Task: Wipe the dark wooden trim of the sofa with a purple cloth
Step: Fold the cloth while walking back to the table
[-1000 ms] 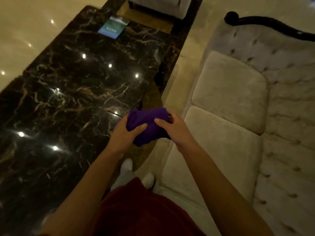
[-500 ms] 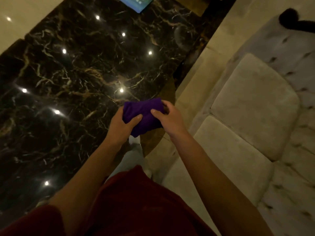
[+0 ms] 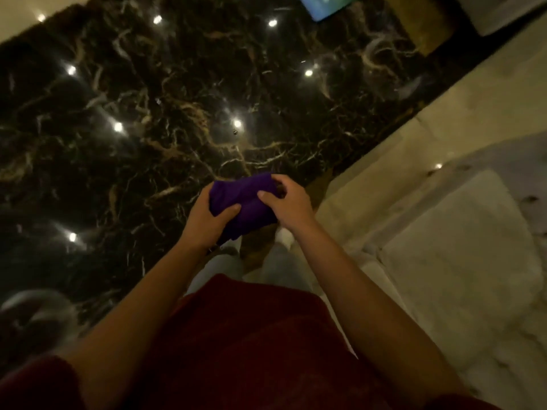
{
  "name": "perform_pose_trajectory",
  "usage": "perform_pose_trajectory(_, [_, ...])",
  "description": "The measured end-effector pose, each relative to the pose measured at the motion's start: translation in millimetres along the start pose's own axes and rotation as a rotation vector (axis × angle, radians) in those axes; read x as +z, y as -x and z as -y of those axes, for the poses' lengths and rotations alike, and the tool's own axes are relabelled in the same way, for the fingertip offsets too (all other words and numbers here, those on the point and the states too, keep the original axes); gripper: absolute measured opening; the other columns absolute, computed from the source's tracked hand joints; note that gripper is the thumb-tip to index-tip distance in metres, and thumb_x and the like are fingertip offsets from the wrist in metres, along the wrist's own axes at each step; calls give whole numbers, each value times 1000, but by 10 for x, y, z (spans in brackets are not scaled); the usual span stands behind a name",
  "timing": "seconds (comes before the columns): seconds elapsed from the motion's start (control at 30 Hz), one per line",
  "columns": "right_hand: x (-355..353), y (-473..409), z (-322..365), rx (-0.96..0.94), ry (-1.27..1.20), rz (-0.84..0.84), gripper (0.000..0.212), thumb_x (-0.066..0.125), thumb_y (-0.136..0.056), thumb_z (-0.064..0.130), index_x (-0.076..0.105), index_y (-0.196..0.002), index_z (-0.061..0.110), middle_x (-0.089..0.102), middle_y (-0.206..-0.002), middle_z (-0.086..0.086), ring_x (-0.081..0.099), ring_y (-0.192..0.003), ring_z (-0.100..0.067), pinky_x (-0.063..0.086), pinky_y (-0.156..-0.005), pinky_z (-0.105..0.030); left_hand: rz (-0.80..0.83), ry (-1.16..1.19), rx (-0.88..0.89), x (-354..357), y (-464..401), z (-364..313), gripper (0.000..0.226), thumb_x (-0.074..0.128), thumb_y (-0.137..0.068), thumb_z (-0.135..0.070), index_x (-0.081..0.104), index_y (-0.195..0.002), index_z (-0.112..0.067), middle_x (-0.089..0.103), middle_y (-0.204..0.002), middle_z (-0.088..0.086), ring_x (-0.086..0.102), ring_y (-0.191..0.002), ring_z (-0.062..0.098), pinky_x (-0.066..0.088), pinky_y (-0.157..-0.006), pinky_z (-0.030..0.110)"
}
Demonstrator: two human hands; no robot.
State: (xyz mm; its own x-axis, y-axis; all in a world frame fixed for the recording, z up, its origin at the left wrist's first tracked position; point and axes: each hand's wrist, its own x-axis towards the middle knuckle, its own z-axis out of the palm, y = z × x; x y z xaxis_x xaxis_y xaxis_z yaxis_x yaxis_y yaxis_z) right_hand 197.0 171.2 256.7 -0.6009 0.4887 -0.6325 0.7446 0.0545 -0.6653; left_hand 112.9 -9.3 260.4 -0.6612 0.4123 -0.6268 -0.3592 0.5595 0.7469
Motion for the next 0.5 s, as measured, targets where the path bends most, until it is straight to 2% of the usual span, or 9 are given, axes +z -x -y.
perform_pose_trajectory(0.03, [65, -190, -42, -11, 49, 65, 54, 77, -93, 36, 58, -142, 24, 62, -133, 4, 58, -125, -19, 48, -93, -29, -79, 29, -51, 32, -79, 114, 65, 80, -88, -26, 47, -144, -26, 58, -134, -6, 59, -121, 13, 49, -107, 39])
perform_pose_trajectory(0.07, [1, -305, -2, -43, 70, 60, 55, 77, -93, 35, 57, -142, 23, 62, -134, 1, 58, -125, -19, 47, -95, -29, -85, 33, -25, 62, -167, 35, 65, 80, -89, -25, 47, -145, -21, 59, -135, -2, 59, -124, 16, 49, -109, 41])
perform_pose_trajectory(0.13, [165, -638, -193, -8, 118, 159, 54, 76, -94, 33, 57, -142, 22, 61, -139, -2, 56, -123, -17, 47, -98, -32, -166, 42, -191, 184, -322, 305, 65, 79, -90, -26, 47, -146, -12, 60, -139, 6, 59, -126, 20, 49, -112, 44])
perform_pose_trajectory(0.2, [215, -888, -251, -18, 181, 223, 52, 75, -94, 30, 56, -142, 23, 61, -139, -2, 55, -121, -16, 45, -97, -30, -177, 58, -219, 295, -457, 427, 59, 76, -93, -25, 52, -144, -7, 64, -137, 10, 63, -123, 22, 52, -109, 45])
perform_pose_trajectory(0.27, [259, -1129, -256, -82, 245, 264, 51, 76, -94, 26, 57, -141, 20, 63, -133, -1, 54, -115, -12, 42, -94, -26, -223, 94, -248, 387, -600, 537, 55, 74, -94, -24, 55, -143, -9, 67, -131, 5, 66, -112, 13, 56, -102, 36])
perform_pose_trajectory(0.3, [325, -1311, -376, -60, 268, 310, 51, 76, -93, 23, 58, -140, 19, 63, -128, 1, 53, -112, -9, 41, -94, -25, -246, 131, -321, 504, -701, 694, 56, 74, -94, -25, 54, -144, -10, 67, -132, 4, 65, -110, 9, 56, -98, 30])
perform_pose_trajectory(0.33, [377, -1458, -443, -70, 309, 336, 50, 76, -93, 21, 58, -139, 18, 62, -125, 4, 52, -111, -7, 42, -94, -24, -294, 136, -385, 610, -799, 805, 58, 74, -94, -26, 53, -146, -12, 65, -135, 4, 63, -113, 10, 55, -96, 27])
perform_pose_trajectory(0.43, [534, -1799, -515, -77, 394, 388, 47, 75, -93, 16, 59, -137, 17, 63, -129, 2, 53, -114, -7, 46, -99, -26, -348, 127, -463, 729, -1169, 1009, 61, 74, -94, -26, 50, -149, -11, 61, -145, 10, 59, -131, 22, 50, -108, 36])
perform_pose_trajectory(0.5, [661, -1910, -662, -81, 395, 411, 45, 74, -94, 15, 58, -137, 16, 63, -128, 0, 54, -114, -8, 45, -96, -24, -337, 140, -514, 727, -1321, 1182, 61, 74, -94, -26, 50, -149, -12, 60, -146, 9, 58, -133, 25, 48, -110, 35])
